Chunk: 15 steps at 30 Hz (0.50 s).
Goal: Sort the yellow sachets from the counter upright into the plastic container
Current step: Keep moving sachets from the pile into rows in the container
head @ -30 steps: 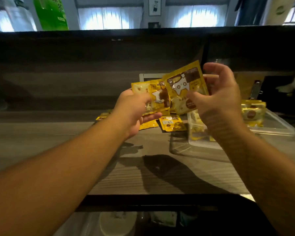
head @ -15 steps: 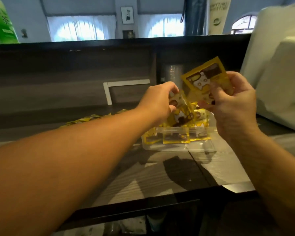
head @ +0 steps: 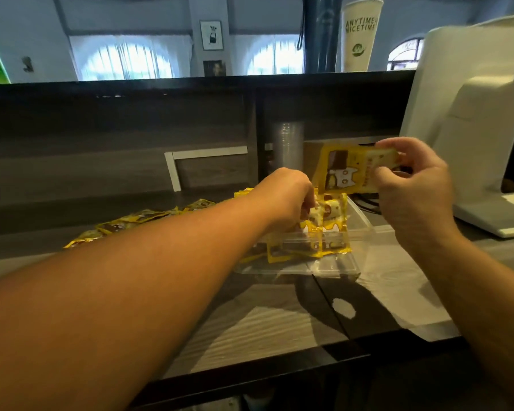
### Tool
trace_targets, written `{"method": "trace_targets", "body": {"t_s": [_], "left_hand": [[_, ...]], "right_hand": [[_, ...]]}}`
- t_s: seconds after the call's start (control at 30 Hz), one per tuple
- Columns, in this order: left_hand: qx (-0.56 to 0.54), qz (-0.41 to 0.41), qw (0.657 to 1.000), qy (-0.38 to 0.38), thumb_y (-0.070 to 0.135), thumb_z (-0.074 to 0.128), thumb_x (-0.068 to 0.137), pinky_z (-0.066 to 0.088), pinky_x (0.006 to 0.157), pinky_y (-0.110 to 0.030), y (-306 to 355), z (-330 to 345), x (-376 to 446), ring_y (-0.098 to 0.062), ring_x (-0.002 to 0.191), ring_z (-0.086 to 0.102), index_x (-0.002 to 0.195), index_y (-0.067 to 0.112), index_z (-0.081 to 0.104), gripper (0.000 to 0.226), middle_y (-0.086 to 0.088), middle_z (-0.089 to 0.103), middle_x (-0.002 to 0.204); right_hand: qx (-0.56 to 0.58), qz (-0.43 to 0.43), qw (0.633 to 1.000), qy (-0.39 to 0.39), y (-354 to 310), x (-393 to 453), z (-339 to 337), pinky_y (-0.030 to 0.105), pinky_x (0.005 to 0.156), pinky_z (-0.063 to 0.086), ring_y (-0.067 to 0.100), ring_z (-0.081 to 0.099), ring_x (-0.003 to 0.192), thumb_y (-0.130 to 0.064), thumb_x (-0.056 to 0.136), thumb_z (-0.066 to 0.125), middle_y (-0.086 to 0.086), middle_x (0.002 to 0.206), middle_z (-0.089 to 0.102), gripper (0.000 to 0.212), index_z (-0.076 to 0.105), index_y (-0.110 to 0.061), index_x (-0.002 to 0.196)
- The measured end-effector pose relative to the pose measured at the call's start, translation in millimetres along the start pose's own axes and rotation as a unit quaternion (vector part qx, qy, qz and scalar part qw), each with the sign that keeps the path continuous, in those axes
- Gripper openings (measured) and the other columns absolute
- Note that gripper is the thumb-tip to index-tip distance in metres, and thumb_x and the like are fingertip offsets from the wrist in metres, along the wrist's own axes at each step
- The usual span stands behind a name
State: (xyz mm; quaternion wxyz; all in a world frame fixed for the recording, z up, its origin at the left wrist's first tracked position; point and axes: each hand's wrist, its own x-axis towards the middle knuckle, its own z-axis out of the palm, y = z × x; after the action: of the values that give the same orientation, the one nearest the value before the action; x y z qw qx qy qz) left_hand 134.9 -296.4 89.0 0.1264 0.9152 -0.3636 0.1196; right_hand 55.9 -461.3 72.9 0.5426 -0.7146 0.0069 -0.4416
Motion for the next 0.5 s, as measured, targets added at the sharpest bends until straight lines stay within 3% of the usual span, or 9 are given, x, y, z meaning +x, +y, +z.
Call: {"method": "trace_targets", "body": {"t_s": [0.17,0.3,0.5], "left_hand": [[0.105,0.013,0.994,0.028,0.035,0.077,0.083,0.046,0.095,-0.04,-8,0,-3,-0.022,0.116,0.048,0.128,0.028,0.061,0.048,0.003,0.056,0.124],[0.076,-0.048,0.996,0.007,0.049,0.075,0.081,0.044,0.101,-0.048,-15,0,-1,-0.025,0.123,0.05,0.14,0.031,0.045,0.069,0.002,0.055,0.134],[0.059,-0.079,0.995,-0.012,0.053,0.071,0.084,0.047,0.097,-0.049,-18,4,2,-0.024,0.117,0.055,0.139,0.028,0.044,0.066,0.001,0.057,0.13]], "right_hand": [[-0.081,-0.014,0.994,-0.068,-3,7,1,0.026,0.07,0.058,0.012,0.062,0.094,-0.007,0.089,0.066,-0.002,0.11,0.059,0.045,0.054,-0.031,0.125],[-0.175,-0.039,0.977,-0.114,-8,15,3,0.019,0.061,0.05,0.018,0.06,0.099,-0.006,0.086,0.07,-0.001,0.107,0.061,0.035,0.063,-0.026,0.114],[-0.365,-0.108,0.885,-0.267,-13,30,17,0.015,0.061,0.043,0.013,0.056,0.098,-0.009,0.088,0.067,-0.006,0.106,0.058,0.034,0.064,-0.028,0.116]]}}
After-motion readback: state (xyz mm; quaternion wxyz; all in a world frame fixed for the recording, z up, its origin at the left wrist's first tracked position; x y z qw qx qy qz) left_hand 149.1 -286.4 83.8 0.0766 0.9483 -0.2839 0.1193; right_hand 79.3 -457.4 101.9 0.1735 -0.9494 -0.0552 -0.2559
